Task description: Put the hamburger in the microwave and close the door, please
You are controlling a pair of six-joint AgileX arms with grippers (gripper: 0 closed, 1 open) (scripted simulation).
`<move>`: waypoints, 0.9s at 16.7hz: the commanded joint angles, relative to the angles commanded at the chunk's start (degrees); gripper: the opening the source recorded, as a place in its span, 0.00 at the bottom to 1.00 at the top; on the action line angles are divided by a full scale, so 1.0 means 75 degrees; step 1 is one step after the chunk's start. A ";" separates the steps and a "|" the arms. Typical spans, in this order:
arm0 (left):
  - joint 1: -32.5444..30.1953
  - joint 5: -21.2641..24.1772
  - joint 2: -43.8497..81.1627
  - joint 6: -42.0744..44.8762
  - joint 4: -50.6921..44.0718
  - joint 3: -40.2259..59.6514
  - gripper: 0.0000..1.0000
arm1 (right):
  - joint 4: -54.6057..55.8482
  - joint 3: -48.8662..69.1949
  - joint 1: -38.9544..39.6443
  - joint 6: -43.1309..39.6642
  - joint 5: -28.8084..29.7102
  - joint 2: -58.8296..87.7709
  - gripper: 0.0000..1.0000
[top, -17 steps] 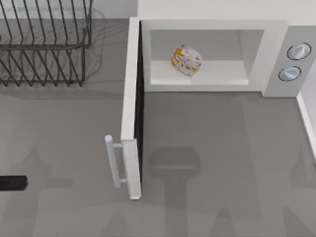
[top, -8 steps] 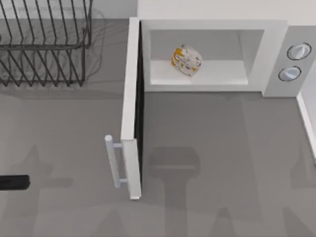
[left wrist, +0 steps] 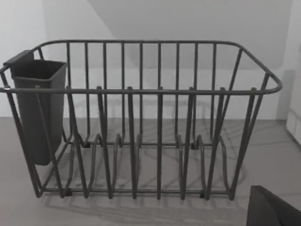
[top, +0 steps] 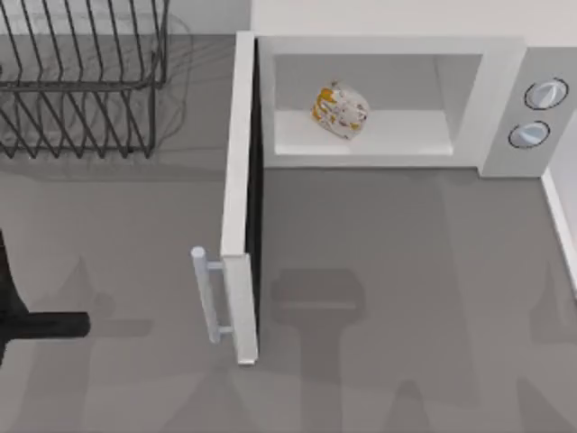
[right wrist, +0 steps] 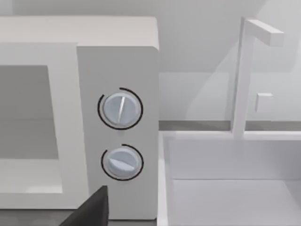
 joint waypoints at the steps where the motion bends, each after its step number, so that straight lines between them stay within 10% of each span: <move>1: -0.0074 -0.0068 0.0192 0.0005 0.0221 -0.0045 0.00 | 0.0000 0.0000 0.0000 0.0000 0.0000 0.0000 1.00; 9: -0.0179 -0.0136 0.0742 -0.0140 0.0125 0.0315 0.00 | 0.0000 0.0000 0.0000 0.0000 0.0000 0.0000 1.00; 15: -0.0833 -0.0182 0.2883 -0.1288 -0.2425 0.2577 0.00 | 0.0000 0.0000 0.0000 0.0000 0.0000 0.0000 1.00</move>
